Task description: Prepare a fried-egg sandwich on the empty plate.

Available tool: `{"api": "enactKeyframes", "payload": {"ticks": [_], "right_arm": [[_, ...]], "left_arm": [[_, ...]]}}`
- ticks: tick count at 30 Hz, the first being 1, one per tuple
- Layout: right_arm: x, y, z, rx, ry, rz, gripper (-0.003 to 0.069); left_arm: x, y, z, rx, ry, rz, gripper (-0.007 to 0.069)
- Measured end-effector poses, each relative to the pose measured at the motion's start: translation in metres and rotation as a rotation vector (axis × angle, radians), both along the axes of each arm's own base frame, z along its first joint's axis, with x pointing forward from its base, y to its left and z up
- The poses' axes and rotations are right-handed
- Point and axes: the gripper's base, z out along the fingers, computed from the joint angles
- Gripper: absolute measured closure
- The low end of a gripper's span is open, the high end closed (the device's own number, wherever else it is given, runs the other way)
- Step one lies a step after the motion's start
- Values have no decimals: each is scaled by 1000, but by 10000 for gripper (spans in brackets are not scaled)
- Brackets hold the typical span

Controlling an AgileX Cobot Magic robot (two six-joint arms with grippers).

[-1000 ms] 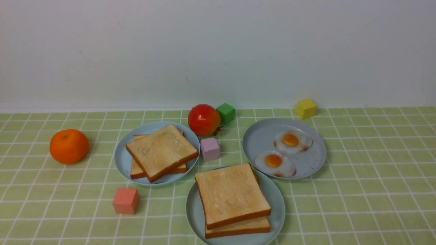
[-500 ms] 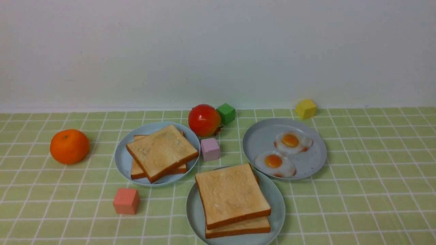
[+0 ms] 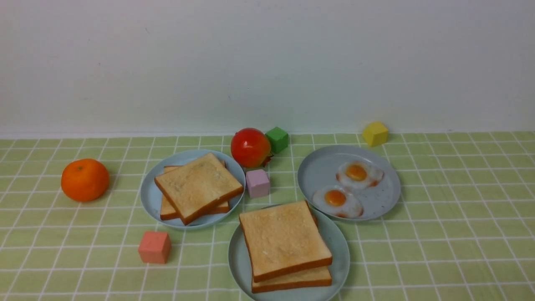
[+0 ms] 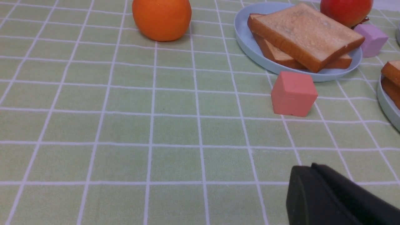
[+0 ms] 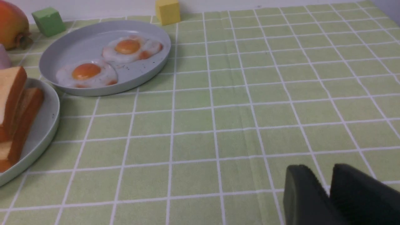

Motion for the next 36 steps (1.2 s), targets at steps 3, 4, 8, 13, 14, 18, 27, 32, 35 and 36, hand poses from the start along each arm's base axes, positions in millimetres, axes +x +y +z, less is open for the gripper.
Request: {"api": "enactKeyframes", "payload": {"ticks": [3, 4, 8, 13, 14, 18, 27, 32, 35, 36], "right_arm": [[0, 0, 0, 0, 0, 0, 485], [0, 0, 0, 0, 0, 0, 485], [0, 0, 0, 0, 0, 0, 482], [0, 0, 0, -1, 0, 0, 473], [0, 0, 0, -1, 0, 0, 473], [0, 0, 0, -1, 0, 0, 466], [0, 0, 0, -1, 0, 0, 452], [0, 0, 0, -1, 0, 0, 447], [0, 0, 0, 0, -1, 0, 442], [0, 0, 0, 0, -1, 0, 441]], "left_arm": [[0, 0, 0, 0, 0, 0, 606], [0, 0, 0, 0, 0, 0, 605], [0, 0, 0, 0, 0, 0, 603], [0, 0, 0, 0, 0, 0, 595], [0, 0, 0, 0, 0, 0, 595], [0, 0, 0, 0, 0, 0, 588], [0, 0, 0, 0, 0, 0, 585], [0, 0, 0, 0, 0, 0, 585], [0, 0, 0, 0, 0, 0, 585], [0, 0, 0, 0, 0, 0, 585]]}}
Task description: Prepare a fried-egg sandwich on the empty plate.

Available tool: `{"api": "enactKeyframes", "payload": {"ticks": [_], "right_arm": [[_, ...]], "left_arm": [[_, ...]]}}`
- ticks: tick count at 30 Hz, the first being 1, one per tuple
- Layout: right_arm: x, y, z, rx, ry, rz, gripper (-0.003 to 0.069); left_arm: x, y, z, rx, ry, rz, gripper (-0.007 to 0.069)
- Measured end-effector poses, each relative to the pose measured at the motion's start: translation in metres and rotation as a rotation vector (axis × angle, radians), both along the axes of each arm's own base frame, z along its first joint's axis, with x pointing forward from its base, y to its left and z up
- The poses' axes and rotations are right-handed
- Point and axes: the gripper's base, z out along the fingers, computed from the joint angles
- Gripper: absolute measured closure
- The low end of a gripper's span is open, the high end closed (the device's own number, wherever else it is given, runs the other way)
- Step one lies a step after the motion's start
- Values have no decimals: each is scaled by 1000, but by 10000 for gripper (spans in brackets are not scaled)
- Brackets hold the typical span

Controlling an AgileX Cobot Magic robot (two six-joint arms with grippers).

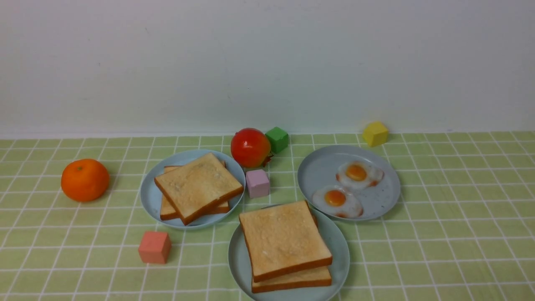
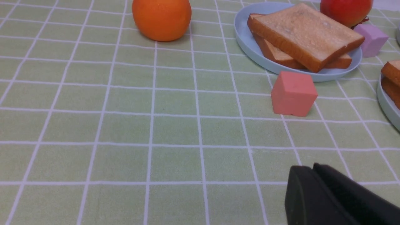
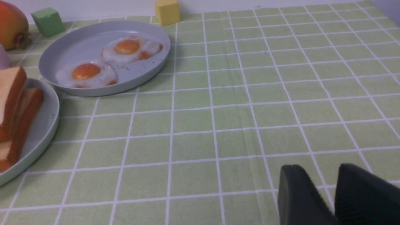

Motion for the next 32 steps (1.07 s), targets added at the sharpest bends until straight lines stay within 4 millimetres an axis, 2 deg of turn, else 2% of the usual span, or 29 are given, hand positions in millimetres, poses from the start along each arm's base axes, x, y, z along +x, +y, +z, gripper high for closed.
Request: {"api": "enactKeyframes", "payload": {"ticks": [32], "right_arm": [[0, 0, 0, 0, 0, 0, 431]], "left_arm": [[0, 0, 0, 0, 0, 0, 550]]}}
